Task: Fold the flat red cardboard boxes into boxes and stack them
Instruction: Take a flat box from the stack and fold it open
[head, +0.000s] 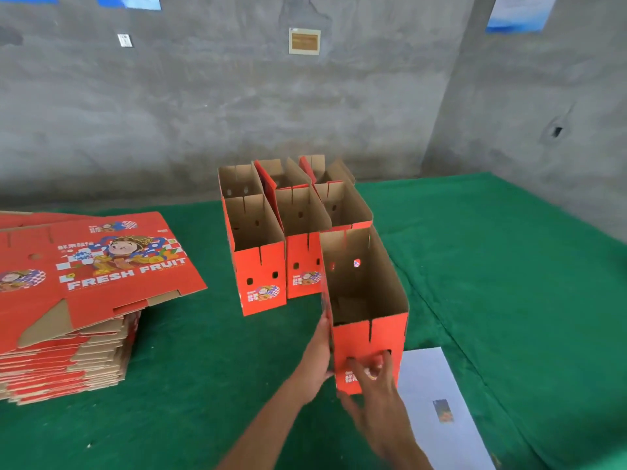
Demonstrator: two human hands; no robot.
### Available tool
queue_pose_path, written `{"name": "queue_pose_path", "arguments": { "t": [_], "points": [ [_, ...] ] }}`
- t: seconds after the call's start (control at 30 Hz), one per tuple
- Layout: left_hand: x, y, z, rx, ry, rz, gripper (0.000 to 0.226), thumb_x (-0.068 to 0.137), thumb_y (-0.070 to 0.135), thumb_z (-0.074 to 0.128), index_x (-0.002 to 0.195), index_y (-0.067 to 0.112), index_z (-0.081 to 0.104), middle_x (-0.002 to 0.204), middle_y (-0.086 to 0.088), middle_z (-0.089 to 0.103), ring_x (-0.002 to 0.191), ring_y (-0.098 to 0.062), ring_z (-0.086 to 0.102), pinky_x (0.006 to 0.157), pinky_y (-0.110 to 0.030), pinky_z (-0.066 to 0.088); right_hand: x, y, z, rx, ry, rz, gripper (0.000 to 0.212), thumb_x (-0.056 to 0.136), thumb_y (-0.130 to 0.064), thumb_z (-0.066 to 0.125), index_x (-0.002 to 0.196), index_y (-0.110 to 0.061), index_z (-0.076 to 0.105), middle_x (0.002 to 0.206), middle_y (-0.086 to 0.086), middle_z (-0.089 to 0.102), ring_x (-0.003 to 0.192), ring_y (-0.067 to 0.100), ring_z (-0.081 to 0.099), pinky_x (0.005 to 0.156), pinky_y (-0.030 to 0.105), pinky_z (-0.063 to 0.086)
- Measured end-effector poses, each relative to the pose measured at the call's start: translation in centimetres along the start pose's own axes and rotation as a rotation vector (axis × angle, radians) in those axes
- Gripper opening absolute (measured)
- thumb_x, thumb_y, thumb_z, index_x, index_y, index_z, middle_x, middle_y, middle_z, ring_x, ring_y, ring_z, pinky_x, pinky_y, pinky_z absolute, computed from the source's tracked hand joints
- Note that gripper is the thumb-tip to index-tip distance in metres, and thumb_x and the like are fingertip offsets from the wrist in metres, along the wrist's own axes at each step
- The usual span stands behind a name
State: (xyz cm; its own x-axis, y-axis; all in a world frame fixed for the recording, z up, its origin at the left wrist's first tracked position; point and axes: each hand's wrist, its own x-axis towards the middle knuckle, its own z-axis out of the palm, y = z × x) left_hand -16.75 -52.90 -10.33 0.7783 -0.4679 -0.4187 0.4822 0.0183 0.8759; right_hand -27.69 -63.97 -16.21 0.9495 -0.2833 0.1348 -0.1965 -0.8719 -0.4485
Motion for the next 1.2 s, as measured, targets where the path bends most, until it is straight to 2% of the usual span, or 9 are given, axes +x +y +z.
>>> {"name": "queue_pose_path", "arguments": {
  "t": [0.07,0.17,0.33,0.43,0.57,0.83,1.03,1.13,1.2],
  "points": [
    [1.7,-0.9,1.4,-0.003,-0.018,-0.025,0.042,0.1,0.074,0.03,0.122,0.058,0.062,0.111,0.02,0.076,0.093,0.004,0.072,0.072,-0.028,0.059,0.6,2.0,0.8,-0.016,-0.01,0.034,0.051,0.091,-0.054,0.063,0.139,-0.047,0.047,0.161,0.014,0.004,0.133,0.03,0.052,0.082,0.037,0.06],
    [4.4,-2.1,2.9,0.012,-0.028,-0.046,0.052,0.101,0.074,0.026,0.131,0.048,0.059,0.112,0.017,0.076,0.098,0.0,0.073,0.08,-0.031,0.057,2.2,4.7,1.8,0.0,-0.033,0.076,0.055,0.091,-0.058,0.06,0.143,-0.044,0.044,0.166,0.018,-0.003,0.137,0.035,0.05,0.086,0.04,0.059],
    [8.9,-1.8,5.6,0.054,-0.021,0.039,0.051,0.102,0.07,0.024,0.151,0.055,0.033,0.137,0.011,0.066,0.12,-0.012,0.067,0.109,-0.048,0.051,6.2,7.9,2.0,0.001,-0.086,0.119,0.062,0.093,-0.064,0.053,0.149,-0.045,0.031,0.169,0.016,-0.012,0.142,0.035,0.045,0.094,0.04,0.056],
    [11.6,-1.3,6.6,0.039,0.006,0.055,0.052,0.102,0.07,0.024,0.152,0.056,0.031,0.139,0.014,0.063,0.124,-0.011,0.064,0.112,-0.049,0.048,9.3,9.5,1.7,-0.007,-0.099,0.116,0.064,0.095,-0.063,0.053,0.151,-0.042,0.032,0.169,0.018,-0.011,0.141,0.035,0.046,0.093,0.039,0.056],
    [15.5,-0.6,7.4,0.019,0.053,0.052,0.043,0.106,0.062,0.022,0.147,0.055,0.036,0.144,0.01,0.058,0.127,-0.012,0.061,0.114,-0.048,0.045,13.2,11.3,2.1,-0.015,-0.115,0.075,0.066,0.096,-0.061,0.053,0.155,-0.04,0.03,0.168,0.02,-0.01,0.152,0.037,0.029,0.101,0.04,0.053],
    [19.6,1.1,7.0,0.039,0.096,0.038,0.055,0.105,0.066,0.02,0.157,0.05,0.025,0.152,0.006,0.051,0.134,-0.017,0.053,0.117,-0.05,0.042,17.1,11.8,3.0,0.026,-0.12,0.064,0.063,0.099,-0.055,0.055,0.155,-0.038,0.032,0.168,0.022,-0.009,0.149,0.044,0.03,0.104,0.047,0.051],
    [17.6,1.7,6.3,0.069,0.049,0.047,0.045,0.109,0.057,0.029,0.153,0.047,0.034,0.142,0.011,0.059,0.127,-0.012,0.06,0.111,-0.043,0.049,14.7,10.7,2.4,0.17,0.127,0.059,0.035,0.099,-0.022,0.065,0.135,-0.021,0.067,0.165,0.023,0.022,0.138,0.036,0.049,0.097,0.045,0.054],
    [14.6,1.1,4.5,0.132,0.087,0.053,0.022,0.111,0.037,0.04,0.129,0.042,0.053,0.104,0.033,0.07,0.093,0.012,0.067,0.074,-0.011,0.054,12.5,9.1,3.0,0.241,0.286,0.133,0.018,0.09,-0.003,0.072,0.108,-0.005,0.075,0.128,0.016,0.063,0.113,0.038,0.066,0.087,0.04,0.056],
    [11.7,0.6,2.1,0.253,0.131,0.073,0.02,0.109,0.03,0.047,0.126,0.03,0.059,0.107,0.022,0.07,0.098,0.002,0.069,0.078,-0.015,0.054,11.5,7.0,3.2,0.297,0.291,0.115,0.012,0.088,0.001,0.072,0.097,-0.007,0.073,0.103,0.004,0.067,0.091,0.028,0.069,0.078,0.033,0.053]
  ]
}}
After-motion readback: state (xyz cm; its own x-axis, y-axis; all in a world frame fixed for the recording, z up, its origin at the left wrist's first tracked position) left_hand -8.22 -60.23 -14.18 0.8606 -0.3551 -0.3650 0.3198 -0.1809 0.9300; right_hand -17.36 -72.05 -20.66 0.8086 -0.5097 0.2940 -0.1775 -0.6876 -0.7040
